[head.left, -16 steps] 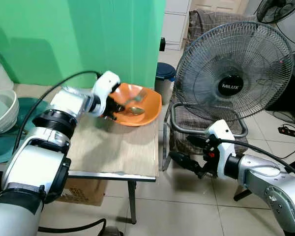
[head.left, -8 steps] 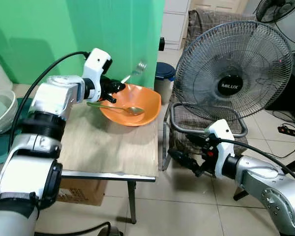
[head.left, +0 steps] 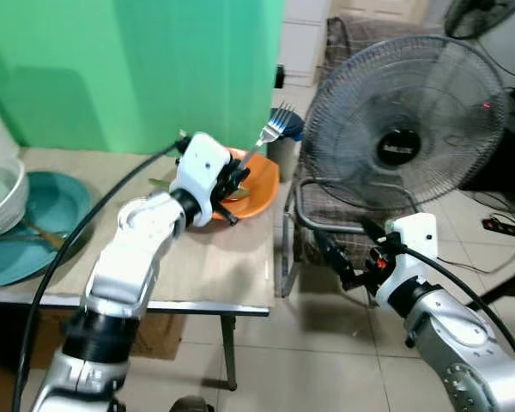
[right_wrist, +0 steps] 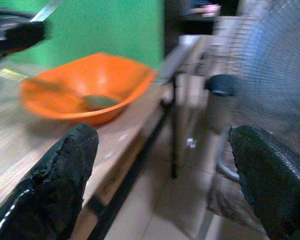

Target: Setting the table

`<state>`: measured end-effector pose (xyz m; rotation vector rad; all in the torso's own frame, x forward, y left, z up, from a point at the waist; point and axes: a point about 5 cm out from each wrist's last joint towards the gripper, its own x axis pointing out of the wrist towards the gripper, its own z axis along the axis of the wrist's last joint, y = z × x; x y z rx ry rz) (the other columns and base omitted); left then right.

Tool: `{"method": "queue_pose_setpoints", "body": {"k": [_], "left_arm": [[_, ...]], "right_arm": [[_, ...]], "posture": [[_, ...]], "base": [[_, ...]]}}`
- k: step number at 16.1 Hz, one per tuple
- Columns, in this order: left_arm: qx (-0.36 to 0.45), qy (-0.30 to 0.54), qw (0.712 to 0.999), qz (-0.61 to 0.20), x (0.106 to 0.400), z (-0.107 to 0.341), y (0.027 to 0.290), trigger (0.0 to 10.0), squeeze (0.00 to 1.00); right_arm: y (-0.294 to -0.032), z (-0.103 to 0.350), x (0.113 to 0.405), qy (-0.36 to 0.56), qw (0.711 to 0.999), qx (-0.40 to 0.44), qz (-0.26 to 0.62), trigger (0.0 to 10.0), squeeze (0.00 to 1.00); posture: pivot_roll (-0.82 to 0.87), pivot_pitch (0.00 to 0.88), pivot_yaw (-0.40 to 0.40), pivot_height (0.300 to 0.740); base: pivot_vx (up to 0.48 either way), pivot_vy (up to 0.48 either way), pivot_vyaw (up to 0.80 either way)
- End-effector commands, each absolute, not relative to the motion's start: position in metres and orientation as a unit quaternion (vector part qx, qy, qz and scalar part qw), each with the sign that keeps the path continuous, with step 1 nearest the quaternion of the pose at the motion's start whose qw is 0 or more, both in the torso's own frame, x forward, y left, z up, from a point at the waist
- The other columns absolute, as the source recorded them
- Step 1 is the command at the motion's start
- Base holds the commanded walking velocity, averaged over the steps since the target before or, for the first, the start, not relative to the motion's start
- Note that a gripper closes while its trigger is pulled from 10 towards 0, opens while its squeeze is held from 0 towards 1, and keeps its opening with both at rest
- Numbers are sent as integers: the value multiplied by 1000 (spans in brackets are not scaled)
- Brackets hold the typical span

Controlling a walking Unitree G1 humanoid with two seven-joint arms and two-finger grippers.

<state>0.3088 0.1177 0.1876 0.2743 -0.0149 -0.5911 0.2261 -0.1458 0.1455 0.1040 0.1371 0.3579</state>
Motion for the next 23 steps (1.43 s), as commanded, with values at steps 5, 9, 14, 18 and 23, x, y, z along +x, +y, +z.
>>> {"method": "queue_pose_setpoints", "body": {"k": [5,9,14,18,23], "left_arm": [[35,-85,963,-254,292,199,100,10000,0],[74,-35,957,-277,284,183,110,10000,0],[92,11,983,-159,273,164,139,10000,0],[91,4,986,-142,269,166,139,10000,0],[78,-5,989,-127,272,169,136,10000,0]], "right_arm": [[-160,157,224,30,993,56,103,10000,0],[-155,154,223,42,988,92,112,10000,0],[-169,143,207,56,992,103,51,10000,0],[-172,141,206,56,994,88,37,10000,0],[-173,145,213,56,993,90,51,10000,0]], "posture": [[13,0,-29,740],[23,0,-46,740],[-1,0,-4,740],[-4,0,-8,740],[-1,0,-24,740]], "base": [[0,0,-783],[0,0,-800],[0,0,-800],[0,0,-788],[0,0,-788]]}}
